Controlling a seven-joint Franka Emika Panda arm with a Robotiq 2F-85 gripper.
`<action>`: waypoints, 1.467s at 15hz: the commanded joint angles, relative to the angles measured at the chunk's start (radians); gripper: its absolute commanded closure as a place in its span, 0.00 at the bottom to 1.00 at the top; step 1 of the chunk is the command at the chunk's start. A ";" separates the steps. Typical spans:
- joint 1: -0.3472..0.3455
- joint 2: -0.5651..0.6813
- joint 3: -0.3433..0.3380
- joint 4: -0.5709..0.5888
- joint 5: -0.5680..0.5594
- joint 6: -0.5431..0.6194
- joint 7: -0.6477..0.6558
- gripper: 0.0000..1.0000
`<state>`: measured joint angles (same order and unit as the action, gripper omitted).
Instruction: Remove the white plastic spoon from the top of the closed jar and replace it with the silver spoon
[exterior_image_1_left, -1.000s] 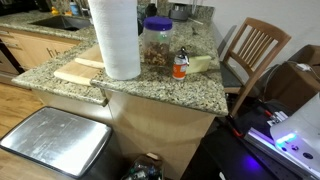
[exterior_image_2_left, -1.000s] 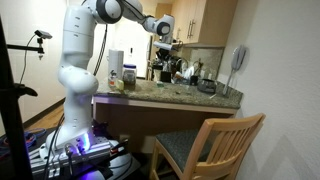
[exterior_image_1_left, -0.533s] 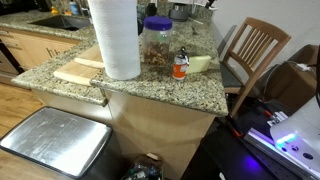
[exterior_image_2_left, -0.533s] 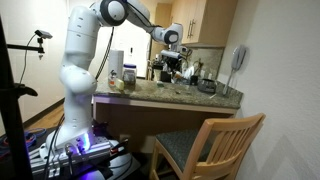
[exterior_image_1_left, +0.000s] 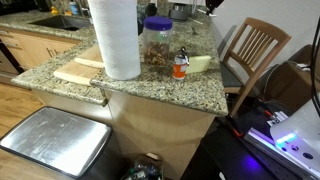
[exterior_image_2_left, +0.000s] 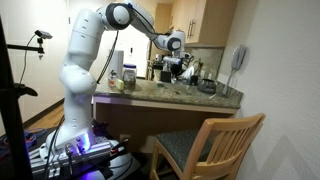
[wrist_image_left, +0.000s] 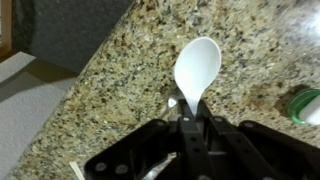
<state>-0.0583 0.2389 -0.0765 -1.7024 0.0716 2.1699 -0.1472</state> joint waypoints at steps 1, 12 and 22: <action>-0.023 0.082 -0.022 0.049 -0.027 0.063 0.121 0.97; -0.022 0.148 -0.039 0.033 -0.067 0.094 0.274 0.97; -0.033 0.245 -0.029 0.092 -0.020 0.093 0.294 0.97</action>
<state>-0.0744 0.4473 -0.1218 -1.6549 0.0237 2.2624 0.1429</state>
